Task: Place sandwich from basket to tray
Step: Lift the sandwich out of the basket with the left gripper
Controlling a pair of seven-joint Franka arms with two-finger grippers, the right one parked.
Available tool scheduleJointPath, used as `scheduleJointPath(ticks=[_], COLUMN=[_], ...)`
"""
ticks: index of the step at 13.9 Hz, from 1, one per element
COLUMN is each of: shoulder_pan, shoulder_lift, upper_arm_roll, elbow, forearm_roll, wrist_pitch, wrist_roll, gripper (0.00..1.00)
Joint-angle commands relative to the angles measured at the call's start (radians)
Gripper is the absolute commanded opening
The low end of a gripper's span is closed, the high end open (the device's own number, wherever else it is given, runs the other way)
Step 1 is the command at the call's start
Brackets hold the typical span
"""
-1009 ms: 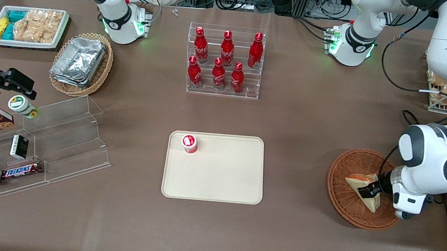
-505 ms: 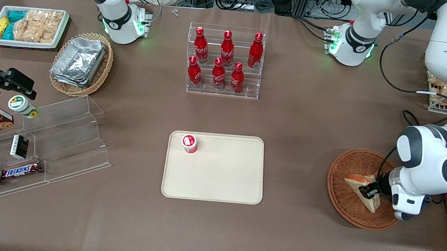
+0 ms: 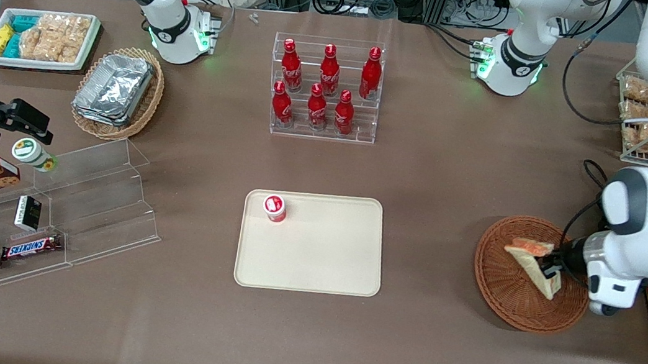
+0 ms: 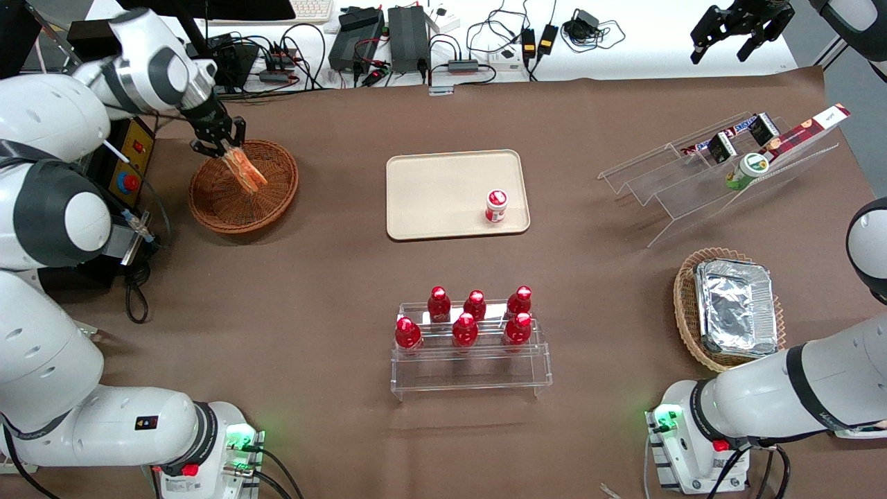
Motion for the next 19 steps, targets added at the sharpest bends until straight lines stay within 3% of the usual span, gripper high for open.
scheduleJointPath(ticks=[1,3,6,11,13,14,15,19], shoulder_pan=[-0.011,-0.017,-0.052,-0.056,-0.095,-0.121,-0.152,-0.295], shoulder_lift=[-0.016,-0.018,-0.053,-0.047,-0.041,-0.038,-0.038,0.034], upper_arm_roll=[0.006,-0.001,-0.068,-0.209,-0.261,-0.269,-0.274,-0.271], elbow=[0.169,0.263,0.274,0.291,0.300,0.300,0.300,0.298], forearm_roll=[0.001,0.003,0.105,0.119,0.180,0.184,0.184,0.191], wrist_pitch=[-0.228,-0.366,-0.390,-0.422,-0.422,-0.420,-0.411,-0.255], wrist_roll=[-0.021,-0.008,0.030,0.039,0.029,0.035,0.045,0.009], gripper=[0.14,0.14,0.13,0.13,0.11,0.02,0.01,0.08])
